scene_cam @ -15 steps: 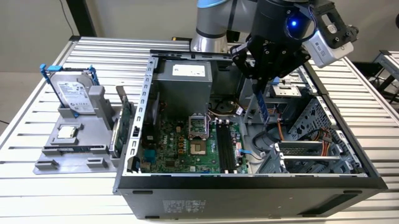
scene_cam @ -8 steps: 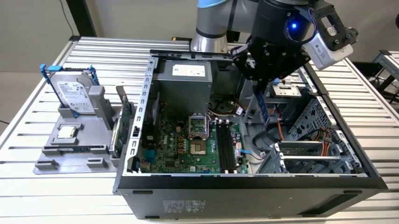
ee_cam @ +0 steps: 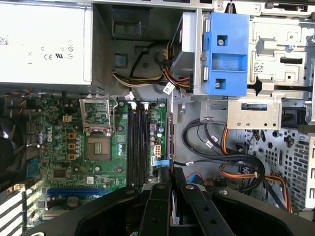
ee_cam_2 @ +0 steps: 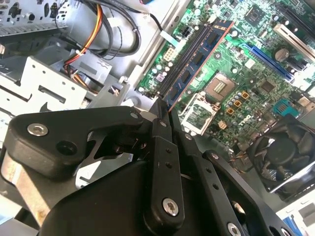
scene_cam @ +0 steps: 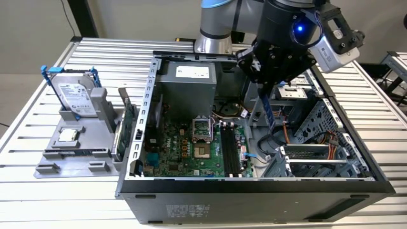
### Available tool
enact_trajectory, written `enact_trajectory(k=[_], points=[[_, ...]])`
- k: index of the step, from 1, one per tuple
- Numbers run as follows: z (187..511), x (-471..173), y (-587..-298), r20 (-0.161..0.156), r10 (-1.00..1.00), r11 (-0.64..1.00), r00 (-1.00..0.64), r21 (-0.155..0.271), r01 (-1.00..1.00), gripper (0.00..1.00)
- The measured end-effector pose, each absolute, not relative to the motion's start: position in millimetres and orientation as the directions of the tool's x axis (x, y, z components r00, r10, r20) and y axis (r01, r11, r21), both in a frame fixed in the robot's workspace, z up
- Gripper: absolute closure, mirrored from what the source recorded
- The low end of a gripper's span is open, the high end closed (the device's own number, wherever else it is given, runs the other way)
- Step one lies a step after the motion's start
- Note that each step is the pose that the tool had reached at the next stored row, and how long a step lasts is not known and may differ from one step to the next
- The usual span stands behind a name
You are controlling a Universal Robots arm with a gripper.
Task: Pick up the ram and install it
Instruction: 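Insert the ram into the slot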
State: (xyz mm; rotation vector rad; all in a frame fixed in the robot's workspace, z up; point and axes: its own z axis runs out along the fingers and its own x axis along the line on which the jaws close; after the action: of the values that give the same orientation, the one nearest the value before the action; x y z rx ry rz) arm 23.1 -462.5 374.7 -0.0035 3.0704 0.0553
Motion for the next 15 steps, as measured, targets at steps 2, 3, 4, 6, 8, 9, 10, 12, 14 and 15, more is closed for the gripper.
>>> enact_trajectory(k=[2, 3, 4, 6, 8, 9, 10, 12, 14, 15], points=[[374.0, 23.3, -462.5, -0.071, -0.001, 0.999, -0.998, 0.036, -0.004, 1.00], [373.7, 23.4, -462.5, -0.071, -0.001, 0.999, -0.998, 0.036, -0.004, 1.00], [373.4, 23.4, -462.5, -0.071, -0.001, 0.999, -0.998, 0.036, -0.004, 1.00], [372.6, 23.5, -462.4, -0.071, -0.001, 0.999, -0.997, 0.036, -0.004, 1.00], [372.0, 23.5, -462.4, -0.071, -0.001, 0.999, -0.997, 0.036, -0.004, 1.00], [371.7, 23.6, -462.4, -0.071, -0.001, 0.999, -0.997, 0.036, -0.004, 1.00], [371.3, 23.6, -462.4, -0.071, -0.001, 0.999, -0.997, 0.036, -0.004, 1.00], [370.7, 23.7, -462.4, -0.071, -0.001, 0.999, -0.997, 0.036, -0.004, 1.00], [370.0, 23.8, -462.5, -0.071, -0.001, 0.999, -0.997, 0.036, -0.004, 1.00], [369.6, 23.9, -462.4, -0.071, -0.001, 0.999, -0.997, 0.036, -0.004, 1.00]])
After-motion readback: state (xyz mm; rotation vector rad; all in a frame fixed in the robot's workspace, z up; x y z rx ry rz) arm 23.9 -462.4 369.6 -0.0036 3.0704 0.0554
